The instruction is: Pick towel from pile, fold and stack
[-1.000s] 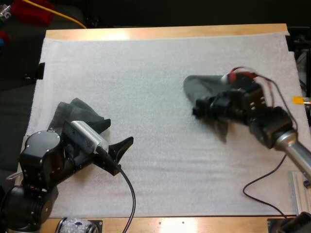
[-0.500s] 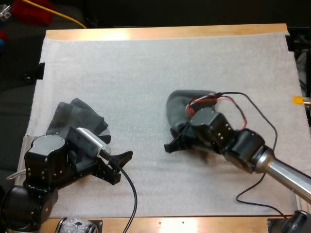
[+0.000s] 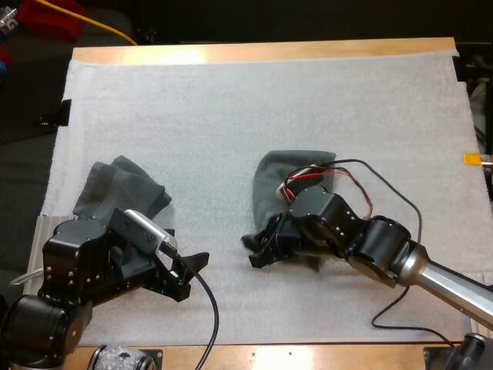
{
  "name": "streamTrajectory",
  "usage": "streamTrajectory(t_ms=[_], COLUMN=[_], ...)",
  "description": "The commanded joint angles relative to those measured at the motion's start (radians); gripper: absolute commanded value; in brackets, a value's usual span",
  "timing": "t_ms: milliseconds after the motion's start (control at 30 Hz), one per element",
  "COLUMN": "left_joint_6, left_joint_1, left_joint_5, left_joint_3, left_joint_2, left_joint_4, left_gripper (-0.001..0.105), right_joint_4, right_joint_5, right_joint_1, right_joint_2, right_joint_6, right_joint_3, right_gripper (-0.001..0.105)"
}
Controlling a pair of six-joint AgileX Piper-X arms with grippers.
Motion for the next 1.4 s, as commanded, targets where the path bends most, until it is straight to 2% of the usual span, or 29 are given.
streamTrajectory(t_ms=[0,167,367,467,633,967,1167,1367], left_joint_6=[0.002,0.002,0.002,0.002,0.009,0.01,0.01,0.022], left_joint_1=[-0.004,-0.004,-0.004,-0.004,-0.004,-0.004,-0.004,-0.004], left_joint_5=[0.005,0.005,0.005,0.005,0.005,0.005,0.005,0.005], left_joint_3=[-0.008,-0.008,-0.008,-0.008,-0.008,-0.008,-0.008,-0.008], left_joint_2=[-0.001,-0.001,-0.001,-0.001,-0.001,-0.001,-0.001,-0.001], left_joint_4=[0.016,0.046,0.058,0.086,0.143,0.197,0.233,0.265], left_gripper=[0.07,0.07,0.07,0.07,0.07,0.07,0.07,0.07], right_joint_4=[0.006,0.102,0.345,0.442,0.518,0.527,0.532,0.508], right_joint_5=[-0.045,-0.016,0.022,0.086,0.242,0.368,0.361,0.271], right_joint_1=[0.006,0.017,0.037,0.049,0.058,0.058,0.025,-0.036], right_joint_2=[-0.015,-0.037,-0.066,-0.084,-0.112,-0.113,-0.113,-0.113], right_joint_6=[0.001,0.006,0.006,0.006,0.04,0.106,0.148,0.202], right_joint_3=[-0.008,-0.008,-0.008,-0.008,-0.008,-0.008,0.022,0.123], right_gripper=[0.075,0.073,0.072,0.072,0.072,0.072,0.072,0.072])
